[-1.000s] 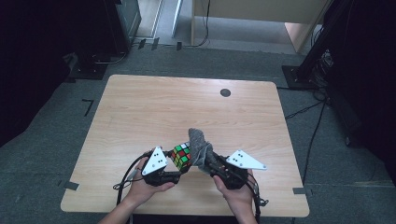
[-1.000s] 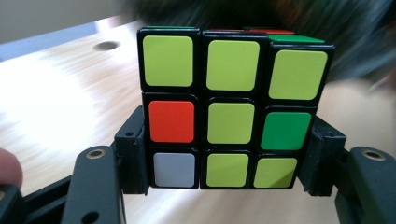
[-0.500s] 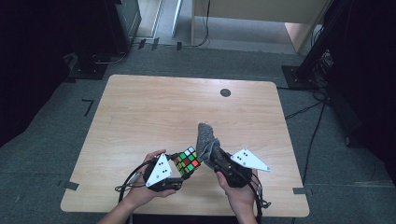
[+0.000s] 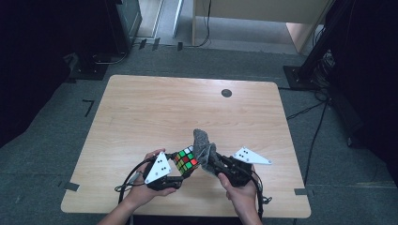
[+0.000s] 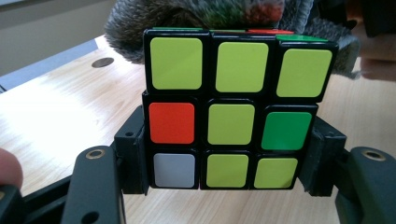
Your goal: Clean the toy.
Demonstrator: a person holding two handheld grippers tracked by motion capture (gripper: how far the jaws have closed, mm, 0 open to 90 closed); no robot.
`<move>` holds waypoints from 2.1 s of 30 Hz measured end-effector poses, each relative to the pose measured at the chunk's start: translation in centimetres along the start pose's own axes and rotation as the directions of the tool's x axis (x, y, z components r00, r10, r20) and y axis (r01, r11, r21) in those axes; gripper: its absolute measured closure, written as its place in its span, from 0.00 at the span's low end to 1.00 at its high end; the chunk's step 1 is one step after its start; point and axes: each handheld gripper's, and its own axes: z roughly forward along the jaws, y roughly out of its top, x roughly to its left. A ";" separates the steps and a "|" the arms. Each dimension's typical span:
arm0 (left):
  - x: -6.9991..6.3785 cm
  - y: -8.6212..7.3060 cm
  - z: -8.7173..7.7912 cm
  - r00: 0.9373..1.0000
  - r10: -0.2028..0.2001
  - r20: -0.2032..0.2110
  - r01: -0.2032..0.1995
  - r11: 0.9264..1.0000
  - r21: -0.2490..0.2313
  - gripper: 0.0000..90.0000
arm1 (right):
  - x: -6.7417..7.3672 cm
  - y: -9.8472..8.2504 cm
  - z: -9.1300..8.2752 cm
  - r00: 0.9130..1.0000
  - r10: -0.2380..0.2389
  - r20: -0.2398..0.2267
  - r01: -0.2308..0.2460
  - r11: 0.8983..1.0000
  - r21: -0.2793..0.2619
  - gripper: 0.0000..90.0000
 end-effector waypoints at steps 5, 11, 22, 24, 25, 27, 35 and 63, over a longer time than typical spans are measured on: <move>0.0 0.0 -0.2 1.000 0.013 0.002 -0.013 1.000 -0.006 0.38 | 0.4 0.0 0.1 0.999 -0.030 -0.022 0.030 0.999 0.014 0.79; -0.4 -0.4 0.5 0.996 0.079 -0.044 -0.077 0.996 0.055 0.38 | 2.5 0.7 -1.1 0.982 -0.162 0.093 0.170 0.982 -0.081 0.78; -0.4 -0.2 0.1 0.997 0.075 -0.026 -0.074 0.997 0.022 0.38 | 2.5 0.3 -0.1 0.959 -0.239 0.155 0.235 0.971 0.041 0.78; -0.3 -0.1 0.1 0.996 0.079 -0.028 -0.079 0.997 0.018 0.38 | 1.9 0.4 -0.8 0.962 -0.212 0.173 0.216 0.976 -0.006 0.78; -0.3 -0.1 0.1 0.996 0.081 -0.035 -0.080 0.997 0.023 0.38 | 2.1 0.5 -1.1 0.966 -0.211 0.147 0.220 0.974 -0.048 0.78; -0.2 -0.3 0.3 0.996 0.080 -0.036 -0.078 0.996 0.033 0.38 | 3.5 0.7 -1.5 0.962 -0.263 0.078 0.271 0.956 -0.115 0.78; 0.1 -0.2 0.0 0.999 0.032 -0.004 -0.032 0.999 0.015 0.38 | 3.2 -0.2 0.0 0.968 -0.234 0.095 0.238 0.971 -0.027 0.76; 0.3 -1.1 0.6 0.998 0.050 -0.031 -0.048 0.998 0.052 0.38 | 4.6 0.4 -0.8 0.963 -0.268 0.041 0.271 0.958 -0.091 0.76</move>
